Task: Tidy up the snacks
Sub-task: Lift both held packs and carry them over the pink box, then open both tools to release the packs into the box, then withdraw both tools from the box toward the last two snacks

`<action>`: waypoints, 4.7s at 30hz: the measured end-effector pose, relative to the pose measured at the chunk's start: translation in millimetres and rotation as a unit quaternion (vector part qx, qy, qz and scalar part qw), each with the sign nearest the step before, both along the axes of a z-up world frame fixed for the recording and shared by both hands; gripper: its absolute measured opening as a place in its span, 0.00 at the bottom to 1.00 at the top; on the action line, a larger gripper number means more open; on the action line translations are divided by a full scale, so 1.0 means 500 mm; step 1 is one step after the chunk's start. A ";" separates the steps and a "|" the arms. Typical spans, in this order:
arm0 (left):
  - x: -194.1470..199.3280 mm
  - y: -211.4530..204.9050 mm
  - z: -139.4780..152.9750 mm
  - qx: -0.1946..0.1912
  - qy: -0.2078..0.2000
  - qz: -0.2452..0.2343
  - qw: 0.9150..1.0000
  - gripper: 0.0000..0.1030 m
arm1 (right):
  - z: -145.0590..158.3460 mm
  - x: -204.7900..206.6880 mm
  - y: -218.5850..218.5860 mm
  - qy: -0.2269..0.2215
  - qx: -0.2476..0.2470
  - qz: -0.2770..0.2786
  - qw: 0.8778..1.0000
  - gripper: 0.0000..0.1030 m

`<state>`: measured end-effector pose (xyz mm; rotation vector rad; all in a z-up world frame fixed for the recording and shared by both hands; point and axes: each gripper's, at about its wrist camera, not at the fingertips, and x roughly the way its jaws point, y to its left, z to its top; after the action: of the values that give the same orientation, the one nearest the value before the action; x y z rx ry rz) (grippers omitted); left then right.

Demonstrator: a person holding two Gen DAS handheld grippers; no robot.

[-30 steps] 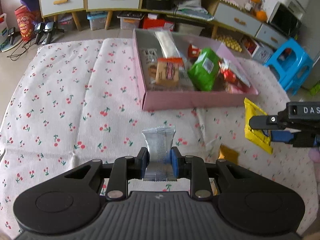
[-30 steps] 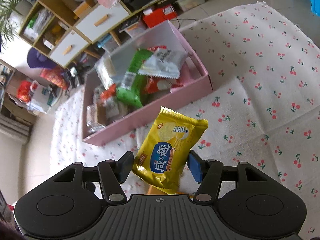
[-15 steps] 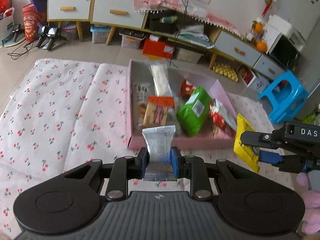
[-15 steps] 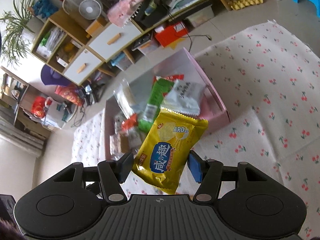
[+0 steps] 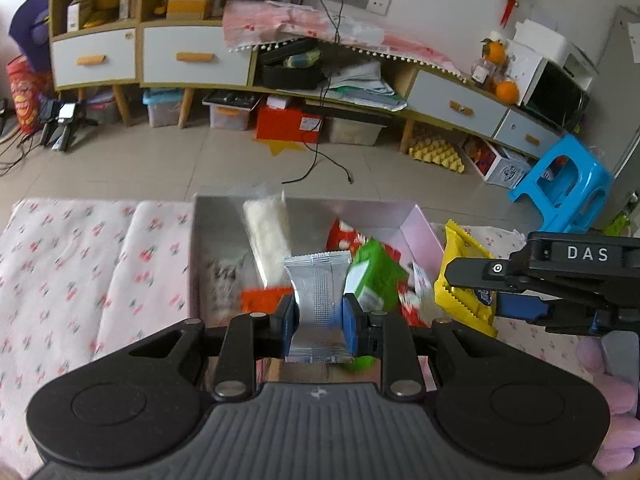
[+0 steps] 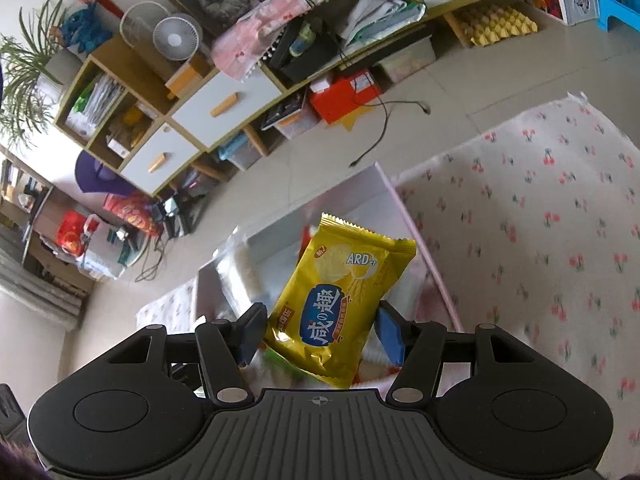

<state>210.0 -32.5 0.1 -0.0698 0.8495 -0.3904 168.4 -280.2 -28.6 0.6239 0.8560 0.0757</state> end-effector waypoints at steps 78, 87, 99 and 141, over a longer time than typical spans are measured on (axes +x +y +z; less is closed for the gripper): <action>-0.171 0.009 0.002 0.041 0.006 -0.021 0.999 0.88 | 0.020 -0.187 0.010 -0.010 -0.082 0.057 0.995 0.84; -0.223 0.026 -0.025 0.053 0.007 -0.030 0.998 0.97 | -0.010 -0.231 0.039 -0.010 -0.108 0.084 0.991 0.85; -0.265 0.047 -0.074 0.080 0.031 -0.064 0.994 0.97 | -0.073 -0.278 0.070 0.033 -0.159 0.144 0.976 0.85; -0.311 -0.021 -0.126 0.127 0.038 -0.132 0.982 0.79 | -0.140 -0.292 0.054 0.107 -0.233 0.157 0.954 0.85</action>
<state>54.4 -42.8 -62.8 0.2695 0.9820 -0.5274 22.2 -253.4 -98.5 0.0485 1.1341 0.0913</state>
